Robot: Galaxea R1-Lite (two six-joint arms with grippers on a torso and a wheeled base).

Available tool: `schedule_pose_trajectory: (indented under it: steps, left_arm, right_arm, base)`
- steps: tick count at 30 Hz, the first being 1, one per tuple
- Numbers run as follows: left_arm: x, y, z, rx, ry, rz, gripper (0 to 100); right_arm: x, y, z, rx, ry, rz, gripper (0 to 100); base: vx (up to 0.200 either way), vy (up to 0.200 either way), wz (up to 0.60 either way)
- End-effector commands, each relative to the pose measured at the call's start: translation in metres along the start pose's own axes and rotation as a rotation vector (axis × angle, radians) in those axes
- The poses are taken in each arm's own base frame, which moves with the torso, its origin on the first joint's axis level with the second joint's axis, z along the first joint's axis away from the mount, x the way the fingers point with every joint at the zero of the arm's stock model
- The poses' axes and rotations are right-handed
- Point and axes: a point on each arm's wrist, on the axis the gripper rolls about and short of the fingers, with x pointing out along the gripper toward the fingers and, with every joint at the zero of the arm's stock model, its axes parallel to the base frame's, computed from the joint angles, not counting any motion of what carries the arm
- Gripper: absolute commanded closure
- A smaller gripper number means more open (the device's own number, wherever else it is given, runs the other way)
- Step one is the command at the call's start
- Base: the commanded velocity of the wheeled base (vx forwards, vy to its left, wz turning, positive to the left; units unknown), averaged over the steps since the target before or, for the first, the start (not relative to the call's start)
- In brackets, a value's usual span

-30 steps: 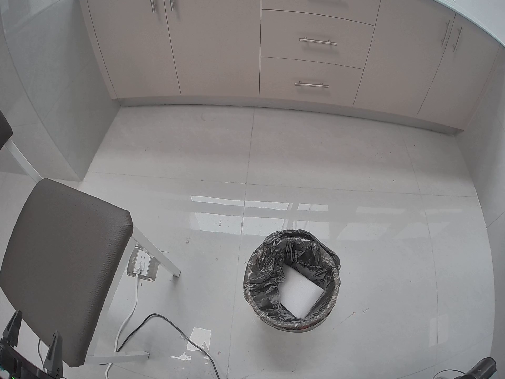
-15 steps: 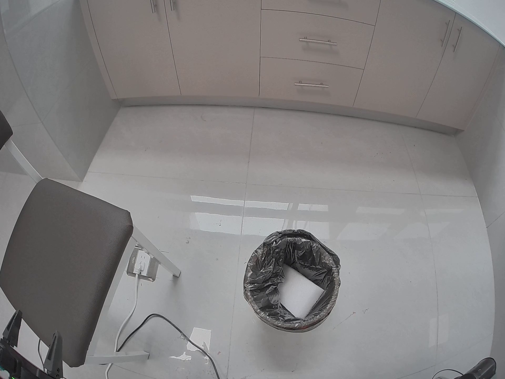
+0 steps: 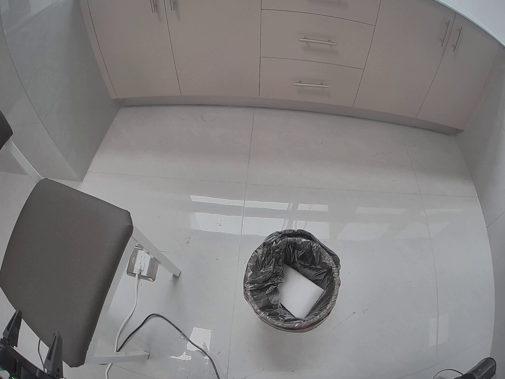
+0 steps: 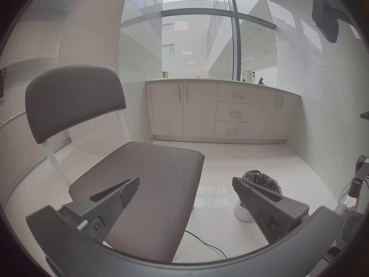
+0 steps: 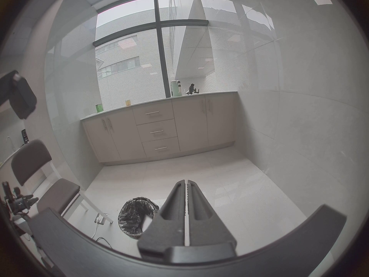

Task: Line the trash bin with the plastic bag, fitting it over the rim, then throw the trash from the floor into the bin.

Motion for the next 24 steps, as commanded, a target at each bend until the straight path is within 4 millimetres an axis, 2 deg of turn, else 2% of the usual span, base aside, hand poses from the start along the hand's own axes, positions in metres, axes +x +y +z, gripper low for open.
schedule_pose_trajectory:
  steps: [1, 4, 8, 20, 24]
  left_arm:
    - [0.0, 0.0, -0.005, 0.0, 0.001, 0.0, 0]
    - [0.0, 0.0, -0.005, 0.0, 0.001, 0.0, 0]
    - [0.0, 0.0, -0.005, 0.0, 0.001, 0.0, 0]
    - [0.0, 0.0, -0.005, 0.0, 0.001, 0.0, 0]
    - [0.0, 0.0, -0.005, 0.0, 0.001, 0.0, 0]
  right_arm:
    - [0.063, 0.001, -0.067, -0.049, -0.029, 0.033, 100]
    - [0.075, -0.001, -0.09, -0.113, -0.051, 0.038, 100]
    - [0.079, -0.003, -0.106, -0.14, -0.008, 0.033, 100]
    - [0.079, -0.004, -0.111, -0.149, 0.045, 0.043, 100]
    - [0.079, -0.002, -0.114, -0.163, 0.076, 0.155, 100]
  base:
    - [0.0, 0.0, 0.0]
    - [0.0, 0.0, 0.0]
    - [0.0, 0.0, 0.0]
    - [0.0, 0.0, 0.0]
    - [0.0, 0.0, 0.0]
